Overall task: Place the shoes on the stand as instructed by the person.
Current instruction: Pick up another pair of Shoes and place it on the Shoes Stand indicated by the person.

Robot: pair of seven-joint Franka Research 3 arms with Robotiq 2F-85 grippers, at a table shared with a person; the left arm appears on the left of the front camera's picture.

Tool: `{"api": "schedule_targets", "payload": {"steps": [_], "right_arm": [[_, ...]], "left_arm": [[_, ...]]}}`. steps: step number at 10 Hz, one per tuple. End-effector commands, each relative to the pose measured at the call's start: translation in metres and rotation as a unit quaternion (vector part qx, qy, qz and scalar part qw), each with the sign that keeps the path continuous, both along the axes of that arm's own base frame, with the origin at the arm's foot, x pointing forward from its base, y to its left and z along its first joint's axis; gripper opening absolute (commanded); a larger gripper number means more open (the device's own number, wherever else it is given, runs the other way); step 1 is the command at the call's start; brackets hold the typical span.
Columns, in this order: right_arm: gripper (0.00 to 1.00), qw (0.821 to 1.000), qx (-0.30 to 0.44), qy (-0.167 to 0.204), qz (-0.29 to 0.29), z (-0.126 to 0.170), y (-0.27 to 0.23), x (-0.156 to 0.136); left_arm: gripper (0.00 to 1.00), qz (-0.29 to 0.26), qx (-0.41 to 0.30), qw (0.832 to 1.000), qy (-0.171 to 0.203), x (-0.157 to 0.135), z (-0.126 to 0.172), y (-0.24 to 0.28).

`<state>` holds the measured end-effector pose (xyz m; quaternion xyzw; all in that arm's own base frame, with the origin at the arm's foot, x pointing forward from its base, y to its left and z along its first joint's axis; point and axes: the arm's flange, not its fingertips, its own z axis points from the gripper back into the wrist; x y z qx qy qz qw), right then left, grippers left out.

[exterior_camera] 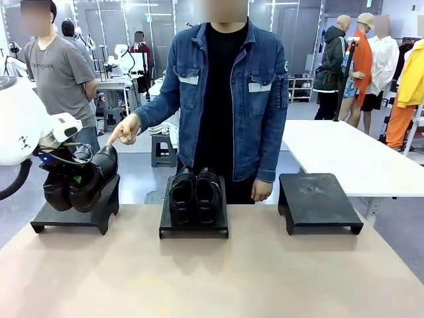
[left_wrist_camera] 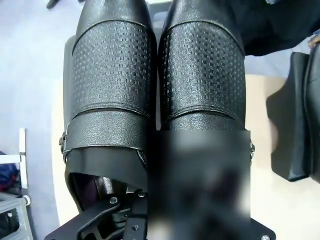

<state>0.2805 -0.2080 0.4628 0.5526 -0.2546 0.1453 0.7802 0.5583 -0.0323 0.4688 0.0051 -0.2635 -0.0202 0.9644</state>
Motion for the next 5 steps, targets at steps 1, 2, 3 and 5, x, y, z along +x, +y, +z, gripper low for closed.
{"api": "schedule_targets", "payload": {"steps": [1, 2, 3, 5], "right_arm": [[1.00, 1.000, 0.007, -0.012, 0.000, 0.001, -0.001, 0.000], [1.00, 1.000, 0.007, -0.012, 0.000, 0.001, -0.001, 0.000], [1.00, 1.000, 0.007, -0.012, 0.000, 0.001, -0.001, 0.000], [1.00, 1.000, 0.007, -0.012, 0.000, 0.001, -0.001, 0.000]], "left_arm": [[0.08, 0.021, 0.010, 0.999, -0.032, 0.016, -0.003, 0.004], [0.08, 0.025, 0.019, 0.999, -0.036, 0.021, -0.011, 0.008], [0.08, 0.029, 0.023, 0.999, -0.039, 0.025, -0.019, 0.013], [0.08, 0.036, 0.008, 0.999, -0.037, 0.033, -0.033, 0.021]]}}
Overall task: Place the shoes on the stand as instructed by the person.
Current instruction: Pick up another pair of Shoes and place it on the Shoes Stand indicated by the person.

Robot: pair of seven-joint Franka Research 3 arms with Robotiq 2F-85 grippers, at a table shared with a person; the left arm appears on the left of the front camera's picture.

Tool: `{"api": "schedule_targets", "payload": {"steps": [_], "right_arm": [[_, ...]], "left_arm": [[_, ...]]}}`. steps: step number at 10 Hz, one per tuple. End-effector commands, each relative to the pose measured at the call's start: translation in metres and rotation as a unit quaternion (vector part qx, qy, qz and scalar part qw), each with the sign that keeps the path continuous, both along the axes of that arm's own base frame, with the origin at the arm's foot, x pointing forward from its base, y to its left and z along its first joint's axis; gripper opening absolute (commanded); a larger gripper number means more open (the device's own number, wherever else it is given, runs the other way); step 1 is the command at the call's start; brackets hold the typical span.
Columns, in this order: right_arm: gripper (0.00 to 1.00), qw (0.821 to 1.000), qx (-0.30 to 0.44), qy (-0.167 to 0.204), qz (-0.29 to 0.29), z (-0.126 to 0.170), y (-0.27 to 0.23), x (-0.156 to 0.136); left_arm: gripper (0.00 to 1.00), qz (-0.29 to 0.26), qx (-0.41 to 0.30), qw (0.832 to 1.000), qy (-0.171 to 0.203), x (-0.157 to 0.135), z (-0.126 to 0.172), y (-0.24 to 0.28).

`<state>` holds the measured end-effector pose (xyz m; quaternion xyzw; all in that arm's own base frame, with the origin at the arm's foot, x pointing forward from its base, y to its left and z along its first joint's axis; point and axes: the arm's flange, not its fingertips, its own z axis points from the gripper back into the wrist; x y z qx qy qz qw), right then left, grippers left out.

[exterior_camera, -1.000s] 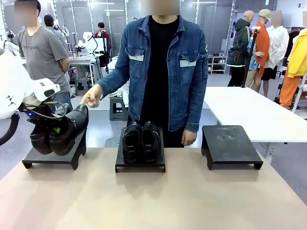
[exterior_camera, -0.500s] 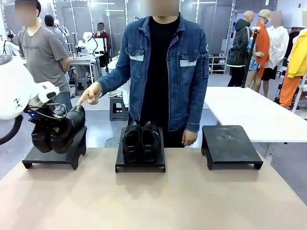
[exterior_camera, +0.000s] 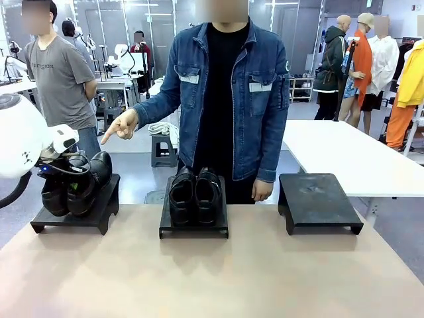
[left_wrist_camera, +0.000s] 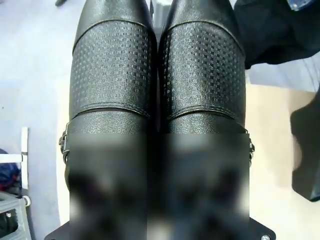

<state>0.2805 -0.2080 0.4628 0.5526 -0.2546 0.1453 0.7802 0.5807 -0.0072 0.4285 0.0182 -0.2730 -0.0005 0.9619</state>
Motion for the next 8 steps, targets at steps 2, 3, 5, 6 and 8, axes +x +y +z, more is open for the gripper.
{"api": "schedule_targets", "payload": {"steps": [2, 3, 5, 6, 8], "right_arm": [[1.00, 1.000, 0.007, -0.012, 0.000, 0.0010, -0.0007, 0.0002], [1.00, 1.000, 0.007, -0.012, 0.000, 0.0010, -0.0007, 0.0002], [1.00, 1.000, 0.007, -0.012, 0.000, 0.0010, -0.0007, 0.0002], [1.00, 1.000, 0.007, -0.012, 0.000, 0.0010, -0.0007, 0.0002], [1.00, 1.000, 0.007, -0.012, 0.000, 0.0010, -0.0007, 0.0002]], "left_arm": [[0.08, 0.015, 0.004, 0.999, -0.035, 0.0151, 0.0005, -0.0017], [0.08, 0.014, 0.010, 0.999, -0.031, 0.0152, -0.0016, -0.0010], [0.08, 0.011, 0.008, 1.000, -0.019, 0.0163, -0.0069, -0.0015], [0.31, 0.013, 0.011, 1.000, -0.021, 0.0170, -0.0072, -0.0004], [0.67, 0.013, 0.011, 1.000, -0.021, 0.0164, -0.0042, 0.0029]]}}
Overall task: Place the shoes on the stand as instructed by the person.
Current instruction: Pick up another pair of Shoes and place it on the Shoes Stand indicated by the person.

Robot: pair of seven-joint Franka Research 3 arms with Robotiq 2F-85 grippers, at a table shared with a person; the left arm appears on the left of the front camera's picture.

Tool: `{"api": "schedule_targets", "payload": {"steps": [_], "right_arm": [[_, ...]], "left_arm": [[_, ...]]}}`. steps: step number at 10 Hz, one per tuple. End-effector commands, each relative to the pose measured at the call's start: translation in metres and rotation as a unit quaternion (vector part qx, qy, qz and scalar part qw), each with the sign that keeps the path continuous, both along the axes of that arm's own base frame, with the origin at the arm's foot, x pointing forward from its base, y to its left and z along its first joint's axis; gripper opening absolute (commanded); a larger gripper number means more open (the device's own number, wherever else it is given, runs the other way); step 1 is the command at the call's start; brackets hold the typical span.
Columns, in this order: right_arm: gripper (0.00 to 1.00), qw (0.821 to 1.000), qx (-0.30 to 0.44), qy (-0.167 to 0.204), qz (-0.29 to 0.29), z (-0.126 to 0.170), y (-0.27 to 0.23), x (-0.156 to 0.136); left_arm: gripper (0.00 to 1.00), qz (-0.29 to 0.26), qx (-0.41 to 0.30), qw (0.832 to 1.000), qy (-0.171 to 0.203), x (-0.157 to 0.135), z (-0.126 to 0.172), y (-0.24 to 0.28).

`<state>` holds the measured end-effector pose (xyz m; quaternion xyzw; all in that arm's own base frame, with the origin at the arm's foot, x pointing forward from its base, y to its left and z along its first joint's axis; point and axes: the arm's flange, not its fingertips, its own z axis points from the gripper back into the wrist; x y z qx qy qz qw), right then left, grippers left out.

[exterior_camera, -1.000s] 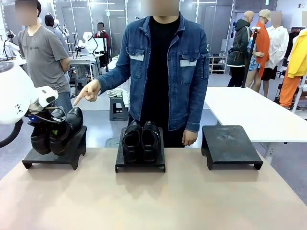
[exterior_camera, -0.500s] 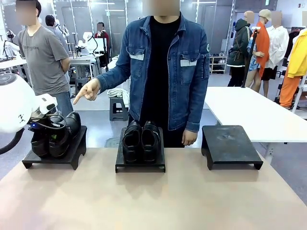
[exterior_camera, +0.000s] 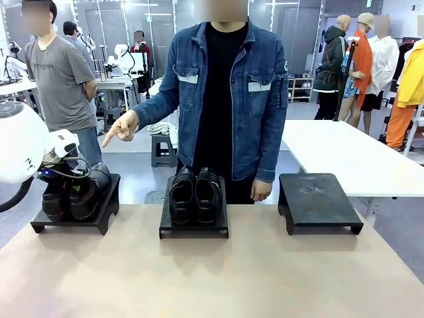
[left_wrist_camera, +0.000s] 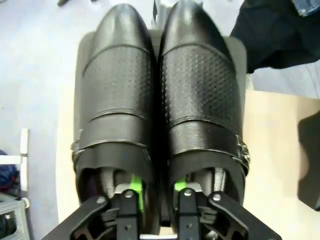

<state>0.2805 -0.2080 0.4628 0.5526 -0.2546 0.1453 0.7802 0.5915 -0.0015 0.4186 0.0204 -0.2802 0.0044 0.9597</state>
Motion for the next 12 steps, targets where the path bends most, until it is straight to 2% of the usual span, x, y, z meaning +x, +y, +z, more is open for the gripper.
{"api": "schedule_targets", "payload": {"steps": [1, 2, 4, 5, 6, 7, 9, 10, 12], "right_arm": [[1.00, 1.000, 0.007, -0.012, 0.000, 0.001, -0.001, 0.000], [1.00, 1.000, 0.007, -0.012, 0.000, 0.001, -0.001, 0.000], [1.00, 1.000, 0.007, -0.012, 0.000, 0.001, -0.001, 0.000], [1.00, 1.000, 0.007, -0.012, 0.000, 0.001, -0.001, 0.000], [1.00, 1.000, 0.007, -0.012, 0.000, 0.001, -0.001, 0.000], [1.00, 1.000, 0.007, -0.012, 0.000, 0.001, -0.001, 0.000], [1.00, 1.000, 0.007, -0.012, 0.000, 0.001, -0.001, 0.000], [1.00, 1.000, 0.007, -0.012, 0.000, 0.001, -0.001, 0.000], [1.00, 1.000, 0.007, -0.012, 0.000, 0.001, -0.001, 0.000]], "left_arm": [[0.80, 0.006, 0.011, 1.000, -0.014, 0.005, 0.007, -0.002], [1.00, 0.002, 0.007, 1.000, -0.011, 0.002, 0.009, -0.002], [1.00, 0.004, 0.008, 1.000, -0.010, 0.000, 0.014, 0.002], [0.87, 0.003, 0.009, 1.000, -0.012, -0.001, 0.016, 0.002], [0.96, 0.004, 0.010, 1.000, -0.011, -0.001, 0.017, 0.001], [1.00, 0.006, 0.013, 1.000, -0.005, -0.003, 0.018, 0.000], [1.00, -0.011, 0.008, 1.000, 0.000, -0.010, 0.023, -0.002], [1.00, 0.002, 0.000, 1.000, -0.011, 0.000, 0.015, 0.003], [1.00, 0.002, 0.000, 1.000, -0.011, 0.000, 0.015, 0.003]]}}
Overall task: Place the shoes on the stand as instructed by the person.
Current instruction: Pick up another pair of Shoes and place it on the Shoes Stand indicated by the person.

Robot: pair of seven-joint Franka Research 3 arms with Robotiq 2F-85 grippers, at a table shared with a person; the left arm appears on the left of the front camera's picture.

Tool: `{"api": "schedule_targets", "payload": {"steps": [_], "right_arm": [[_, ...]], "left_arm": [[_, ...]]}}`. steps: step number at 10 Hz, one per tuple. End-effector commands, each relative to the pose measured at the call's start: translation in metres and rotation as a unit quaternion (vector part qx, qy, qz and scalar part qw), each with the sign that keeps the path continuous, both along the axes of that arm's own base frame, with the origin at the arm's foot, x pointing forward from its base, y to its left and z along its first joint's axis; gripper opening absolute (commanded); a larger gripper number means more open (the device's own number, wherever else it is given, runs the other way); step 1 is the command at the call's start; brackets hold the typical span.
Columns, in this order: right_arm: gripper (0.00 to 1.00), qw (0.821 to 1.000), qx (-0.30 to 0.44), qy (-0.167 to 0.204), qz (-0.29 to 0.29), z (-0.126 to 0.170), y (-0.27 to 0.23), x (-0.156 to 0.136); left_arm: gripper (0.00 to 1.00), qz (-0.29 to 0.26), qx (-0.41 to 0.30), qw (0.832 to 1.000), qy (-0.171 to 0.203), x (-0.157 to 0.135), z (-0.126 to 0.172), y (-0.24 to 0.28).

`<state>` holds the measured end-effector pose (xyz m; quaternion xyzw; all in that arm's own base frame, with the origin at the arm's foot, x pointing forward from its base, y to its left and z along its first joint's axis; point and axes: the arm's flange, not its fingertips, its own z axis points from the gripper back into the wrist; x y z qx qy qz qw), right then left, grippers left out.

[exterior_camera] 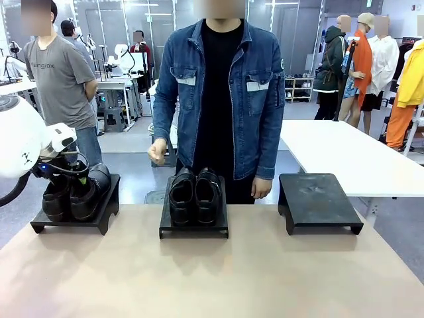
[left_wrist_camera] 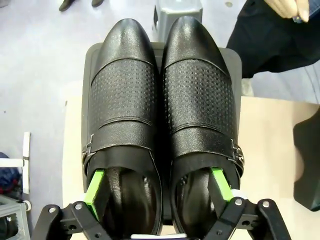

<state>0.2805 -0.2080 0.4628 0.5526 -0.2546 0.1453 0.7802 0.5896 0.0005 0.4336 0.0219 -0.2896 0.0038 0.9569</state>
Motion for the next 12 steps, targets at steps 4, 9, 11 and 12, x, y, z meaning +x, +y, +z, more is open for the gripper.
{"api": "schedule_targets", "payload": {"steps": [4, 9, 11, 12], "right_arm": [[1.00, 1.000, 0.007, -0.012, 0.000, 0.001, -0.001, 0.000], [1.00, 1.000, 0.007, -0.012, 0.000, 0.001, -0.001, 0.000], [1.00, 1.000, 0.007, -0.012, 0.000, 0.001, -0.001, 0.000], [1.00, 1.000, 0.007, -0.012, 0.000, 0.001, -0.001, 0.000]], "left_arm": [[1.00, 0.002, -0.001, 1.000, -0.002, 0.002, 0.000, 0.001], [1.00, 0.000, 0.000, 1.000, 0.000, 0.000, 0.000, 0.000], [1.00, -0.012, -0.049, 0.997, 0.050, -0.026, 0.051, 0.025], [1.00, -0.027, -0.102, 0.991, 0.077, -0.047, 0.072, 0.046]]}}
